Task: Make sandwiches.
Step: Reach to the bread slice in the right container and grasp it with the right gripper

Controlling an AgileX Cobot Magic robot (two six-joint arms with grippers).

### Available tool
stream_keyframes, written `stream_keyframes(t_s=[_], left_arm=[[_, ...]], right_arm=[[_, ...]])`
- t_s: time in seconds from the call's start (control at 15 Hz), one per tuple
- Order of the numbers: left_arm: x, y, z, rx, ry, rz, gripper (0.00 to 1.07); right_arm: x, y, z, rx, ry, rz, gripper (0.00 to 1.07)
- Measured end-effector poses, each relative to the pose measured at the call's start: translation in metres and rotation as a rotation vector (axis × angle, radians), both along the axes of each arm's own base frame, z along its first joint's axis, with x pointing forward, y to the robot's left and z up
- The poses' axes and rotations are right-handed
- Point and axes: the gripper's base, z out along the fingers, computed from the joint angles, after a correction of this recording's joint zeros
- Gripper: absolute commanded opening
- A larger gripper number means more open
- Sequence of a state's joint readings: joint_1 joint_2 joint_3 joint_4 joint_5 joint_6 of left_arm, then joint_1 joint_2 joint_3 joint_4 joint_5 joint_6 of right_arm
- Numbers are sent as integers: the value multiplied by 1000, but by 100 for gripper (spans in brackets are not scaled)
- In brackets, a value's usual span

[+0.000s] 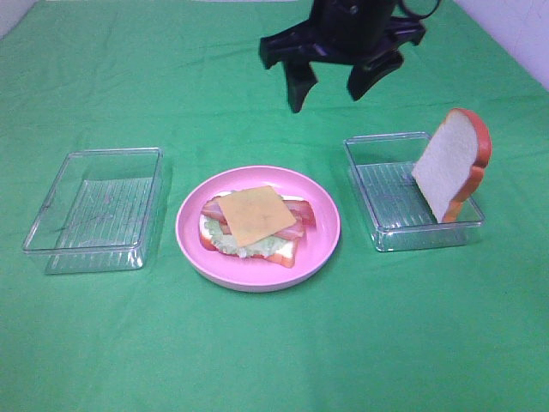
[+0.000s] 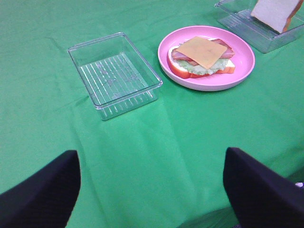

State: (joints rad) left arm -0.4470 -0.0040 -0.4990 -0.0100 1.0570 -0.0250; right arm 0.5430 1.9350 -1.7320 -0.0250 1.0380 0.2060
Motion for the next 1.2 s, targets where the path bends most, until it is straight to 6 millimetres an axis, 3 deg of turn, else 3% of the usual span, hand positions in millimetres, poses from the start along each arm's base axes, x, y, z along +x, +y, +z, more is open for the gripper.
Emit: stream_keyframes(t_s=[0.2,0.27,0.6,0.73,1.2], left_arm=[[0,0,0,0,0,0,78],[0,0,0,0,0,0,78],[0,0,0,0,0,0,78],[0,0,0,0,0,0,78],[0,0,0,0,0,0,78]], right_arm=[[12,-61,25,-7,-6,-143,71],[18,-95,29,-28,14,-217,71],[29,-161,16,-47,72,-366,71],[28,-168,6,-44,93,-370,71],[45,-164,-44,-37,167,-339,71]])
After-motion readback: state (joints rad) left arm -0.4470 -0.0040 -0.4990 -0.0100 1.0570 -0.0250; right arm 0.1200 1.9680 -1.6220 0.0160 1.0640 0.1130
